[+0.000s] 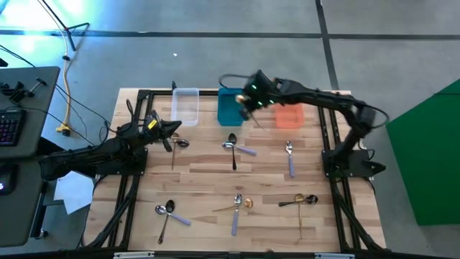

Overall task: Sort silverware by color (type)
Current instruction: Put the top right gold spoon into the blue bin

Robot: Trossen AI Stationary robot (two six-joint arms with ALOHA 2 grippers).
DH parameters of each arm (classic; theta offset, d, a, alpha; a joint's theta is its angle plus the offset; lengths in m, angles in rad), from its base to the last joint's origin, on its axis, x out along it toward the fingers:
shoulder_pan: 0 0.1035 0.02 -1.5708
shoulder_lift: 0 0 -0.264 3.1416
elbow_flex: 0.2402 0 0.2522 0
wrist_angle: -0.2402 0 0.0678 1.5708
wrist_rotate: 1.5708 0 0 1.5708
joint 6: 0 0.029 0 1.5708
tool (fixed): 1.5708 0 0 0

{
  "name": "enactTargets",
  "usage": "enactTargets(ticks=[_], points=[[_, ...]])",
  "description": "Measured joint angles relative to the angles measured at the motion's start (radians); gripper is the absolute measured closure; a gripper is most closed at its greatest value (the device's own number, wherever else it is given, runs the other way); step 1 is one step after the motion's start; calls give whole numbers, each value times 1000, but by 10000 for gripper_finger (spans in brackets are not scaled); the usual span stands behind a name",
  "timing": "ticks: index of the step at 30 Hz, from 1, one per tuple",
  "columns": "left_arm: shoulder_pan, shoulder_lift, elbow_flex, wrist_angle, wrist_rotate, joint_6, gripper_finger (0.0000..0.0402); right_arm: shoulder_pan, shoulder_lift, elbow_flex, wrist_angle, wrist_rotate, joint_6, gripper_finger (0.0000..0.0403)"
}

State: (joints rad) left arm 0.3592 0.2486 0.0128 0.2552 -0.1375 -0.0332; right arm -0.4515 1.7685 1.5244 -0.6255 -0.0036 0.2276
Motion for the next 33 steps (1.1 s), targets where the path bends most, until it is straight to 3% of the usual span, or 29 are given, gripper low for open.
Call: enactTargets(ticks=[7,15,23,33], points=[[0,0,0,31,-7,11,398,-41,309,376,-97,-42,0,402],[0,0,0,28,-7,-4,398,-74,527,617,-183,-41,50,402],[0,0,0,28,-8,-7,398,-105,609,665,-257,-46,129,402],[0,0,0,28,-8,-8,398,-108,623,665,-271,-46,113,402]])
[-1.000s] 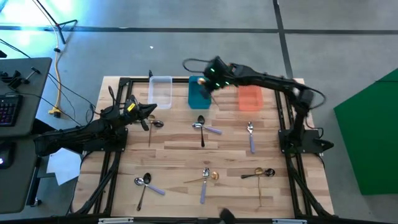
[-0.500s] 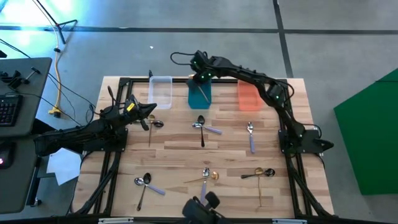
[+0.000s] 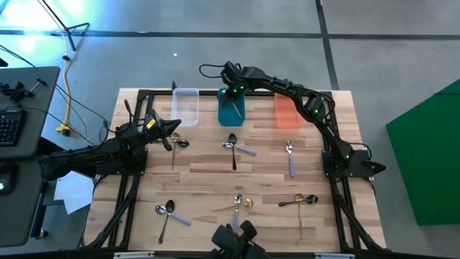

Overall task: Sort silverware by color (type)
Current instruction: Put the top right gold spoon into the blue bin, then put the top center purple spoon into the orange bin

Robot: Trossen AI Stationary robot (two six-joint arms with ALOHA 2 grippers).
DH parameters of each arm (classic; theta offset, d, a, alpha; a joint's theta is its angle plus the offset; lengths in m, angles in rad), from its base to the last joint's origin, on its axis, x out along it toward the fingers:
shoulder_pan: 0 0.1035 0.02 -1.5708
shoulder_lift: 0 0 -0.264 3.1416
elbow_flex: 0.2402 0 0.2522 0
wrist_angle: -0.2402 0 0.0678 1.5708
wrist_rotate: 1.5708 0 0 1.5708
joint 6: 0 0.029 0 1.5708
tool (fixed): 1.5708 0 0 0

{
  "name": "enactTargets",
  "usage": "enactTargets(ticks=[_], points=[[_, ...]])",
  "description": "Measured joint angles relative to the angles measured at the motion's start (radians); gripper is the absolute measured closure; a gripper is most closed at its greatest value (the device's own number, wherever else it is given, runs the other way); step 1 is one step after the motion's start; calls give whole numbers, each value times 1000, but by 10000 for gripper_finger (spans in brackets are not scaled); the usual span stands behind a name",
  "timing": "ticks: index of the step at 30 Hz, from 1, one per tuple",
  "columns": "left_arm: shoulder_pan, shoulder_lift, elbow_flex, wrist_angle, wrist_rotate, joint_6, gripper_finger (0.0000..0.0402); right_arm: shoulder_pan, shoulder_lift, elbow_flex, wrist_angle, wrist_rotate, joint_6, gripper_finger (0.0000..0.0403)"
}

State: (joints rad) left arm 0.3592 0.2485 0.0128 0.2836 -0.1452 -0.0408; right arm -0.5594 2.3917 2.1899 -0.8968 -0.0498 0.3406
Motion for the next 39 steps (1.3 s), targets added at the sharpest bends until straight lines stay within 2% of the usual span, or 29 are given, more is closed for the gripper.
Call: enactTargets(ticks=[7,17,23,27,30,33,36,39], points=[[0,0,0,2,0,-8,398,-4,28,-13,-12,-11,-6,401],[0,0,0,6,0,-8,398,-10,53,-13,-2,-21,-38,376],[0,0,0,6,0,-9,398,-10,45,-13,1,-22,-95,335],[0,0,0,5,3,-9,398,-10,-10,-13,-35,-40,-179,319],[0,0,0,2,29,-9,398,8,-74,-12,-128,24,-262,338],[0,0,0,-5,67,-9,398,48,-133,-25,-191,112,-351,383],[0,0,0,-35,97,-39,399,80,-199,-116,-90,115,-395,395],[0,0,0,-58,134,-53,399,102,-275,-290,112,92,-396,398]])
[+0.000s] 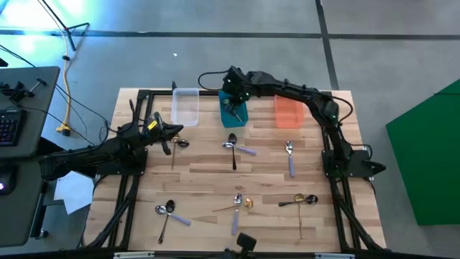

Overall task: Sort silverware by color (type)
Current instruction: Put the top center purple spoon into the orange bin

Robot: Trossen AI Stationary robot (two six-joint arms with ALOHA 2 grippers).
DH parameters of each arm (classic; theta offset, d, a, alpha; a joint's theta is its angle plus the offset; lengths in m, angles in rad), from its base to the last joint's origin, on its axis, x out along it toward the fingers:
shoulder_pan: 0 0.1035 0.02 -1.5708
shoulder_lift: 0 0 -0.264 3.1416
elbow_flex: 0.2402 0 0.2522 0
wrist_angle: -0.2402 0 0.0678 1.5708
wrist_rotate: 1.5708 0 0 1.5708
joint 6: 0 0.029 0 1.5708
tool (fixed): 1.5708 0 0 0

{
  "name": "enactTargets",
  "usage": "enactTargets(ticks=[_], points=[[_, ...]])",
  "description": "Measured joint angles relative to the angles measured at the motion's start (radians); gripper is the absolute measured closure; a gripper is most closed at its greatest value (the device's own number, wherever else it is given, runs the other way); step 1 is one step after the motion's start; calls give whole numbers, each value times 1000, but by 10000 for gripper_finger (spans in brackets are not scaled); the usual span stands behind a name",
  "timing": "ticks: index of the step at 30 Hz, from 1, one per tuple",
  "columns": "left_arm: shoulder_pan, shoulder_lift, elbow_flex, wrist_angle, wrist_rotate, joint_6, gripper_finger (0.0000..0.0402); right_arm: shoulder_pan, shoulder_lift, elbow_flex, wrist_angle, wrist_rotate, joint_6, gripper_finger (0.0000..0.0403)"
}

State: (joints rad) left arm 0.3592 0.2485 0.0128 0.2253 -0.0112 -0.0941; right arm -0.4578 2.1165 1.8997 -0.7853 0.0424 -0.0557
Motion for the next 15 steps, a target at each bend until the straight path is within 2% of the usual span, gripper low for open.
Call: enactTargets(ticks=[9,12,15], points=[[-26,0,0,-27,99,-79,399,122,-354,-667,743,9,81,401],[-46,2,0,-27,101,-79,399,162,-476,-858,914,11,106,402],[-75,28,0,-13,116,-79,399,207,-580,-1018,997,9,108,402]])
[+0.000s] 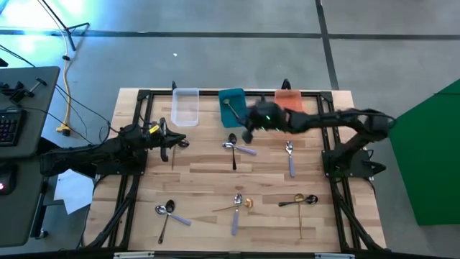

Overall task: Sort silverware by color (type)
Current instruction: Put the top center purple spoon into the orange bin

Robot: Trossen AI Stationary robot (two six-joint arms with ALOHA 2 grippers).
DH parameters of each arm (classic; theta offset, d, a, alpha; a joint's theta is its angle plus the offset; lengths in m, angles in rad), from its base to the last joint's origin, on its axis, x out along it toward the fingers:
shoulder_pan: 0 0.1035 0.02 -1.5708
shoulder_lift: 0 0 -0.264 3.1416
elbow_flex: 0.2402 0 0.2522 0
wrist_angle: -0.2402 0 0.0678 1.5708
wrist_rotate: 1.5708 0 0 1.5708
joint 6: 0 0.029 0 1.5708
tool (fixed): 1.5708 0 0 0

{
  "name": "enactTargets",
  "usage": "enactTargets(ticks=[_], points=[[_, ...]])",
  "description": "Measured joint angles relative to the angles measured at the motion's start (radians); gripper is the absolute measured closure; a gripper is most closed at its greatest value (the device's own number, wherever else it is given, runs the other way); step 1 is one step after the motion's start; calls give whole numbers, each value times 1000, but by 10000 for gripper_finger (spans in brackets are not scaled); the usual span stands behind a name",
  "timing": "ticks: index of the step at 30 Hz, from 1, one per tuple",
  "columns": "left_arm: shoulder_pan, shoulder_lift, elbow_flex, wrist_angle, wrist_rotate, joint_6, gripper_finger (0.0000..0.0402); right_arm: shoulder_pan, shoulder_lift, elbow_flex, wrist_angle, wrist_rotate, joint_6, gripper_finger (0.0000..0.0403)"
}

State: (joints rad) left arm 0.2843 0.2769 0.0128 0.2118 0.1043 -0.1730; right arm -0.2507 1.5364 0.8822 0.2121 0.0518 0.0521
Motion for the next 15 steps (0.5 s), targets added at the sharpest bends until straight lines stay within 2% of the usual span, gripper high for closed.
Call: enactTargets(ticks=[7,15], points=[[-96,153,74,20,-20,0,399,80,-184,-259,84,98,-6,402],[-179,463,203,31,-109,0,399,108,-314,-464,264,97,-8,403]])
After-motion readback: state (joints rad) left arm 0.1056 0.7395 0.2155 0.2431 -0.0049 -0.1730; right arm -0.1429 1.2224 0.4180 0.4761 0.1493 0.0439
